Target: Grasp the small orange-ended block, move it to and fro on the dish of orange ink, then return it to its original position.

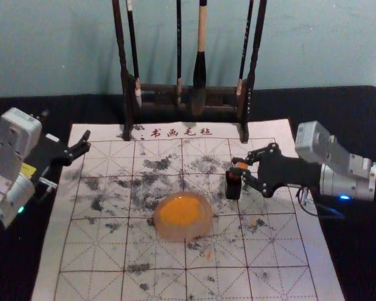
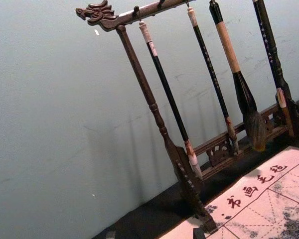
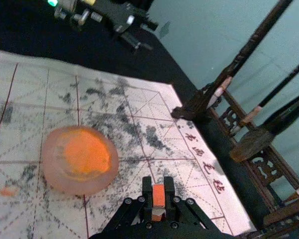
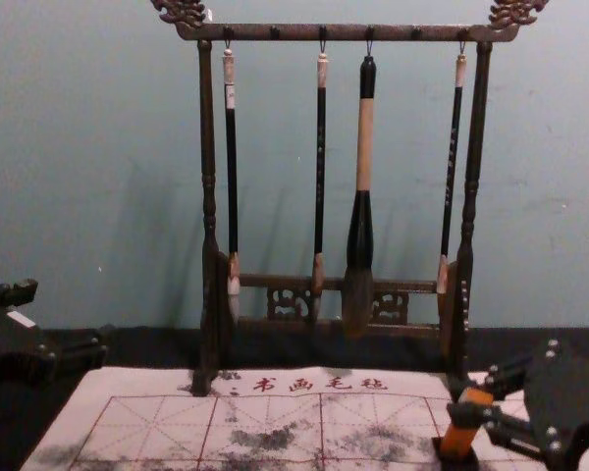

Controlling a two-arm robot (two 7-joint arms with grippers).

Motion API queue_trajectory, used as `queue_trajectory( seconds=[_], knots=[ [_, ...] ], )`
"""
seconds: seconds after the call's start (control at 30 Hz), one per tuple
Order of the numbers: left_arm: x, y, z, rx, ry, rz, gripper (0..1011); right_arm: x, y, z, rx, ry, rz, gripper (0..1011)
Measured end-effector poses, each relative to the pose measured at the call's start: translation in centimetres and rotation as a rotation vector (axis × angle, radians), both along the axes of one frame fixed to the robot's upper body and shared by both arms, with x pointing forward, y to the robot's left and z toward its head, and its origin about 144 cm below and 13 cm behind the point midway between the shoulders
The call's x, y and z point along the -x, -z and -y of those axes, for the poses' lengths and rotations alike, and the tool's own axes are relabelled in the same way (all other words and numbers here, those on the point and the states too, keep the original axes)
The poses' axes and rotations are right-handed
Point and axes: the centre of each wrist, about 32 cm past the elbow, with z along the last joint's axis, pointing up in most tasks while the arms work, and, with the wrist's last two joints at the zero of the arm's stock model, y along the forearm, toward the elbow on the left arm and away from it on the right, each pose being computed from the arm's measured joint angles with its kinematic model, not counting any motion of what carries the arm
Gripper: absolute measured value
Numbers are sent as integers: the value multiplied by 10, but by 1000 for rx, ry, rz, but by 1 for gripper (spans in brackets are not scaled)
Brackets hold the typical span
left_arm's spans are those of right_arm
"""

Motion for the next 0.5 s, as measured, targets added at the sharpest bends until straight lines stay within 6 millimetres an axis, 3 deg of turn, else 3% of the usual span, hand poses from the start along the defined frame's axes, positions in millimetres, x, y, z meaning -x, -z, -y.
queue_trajectory(
  seconds=[0.5],
  knots=[
    [0, 0, 0, 0, 0, 0, 1001, -6, -19, 10, -138, 23, -125, 133]
  ],
)
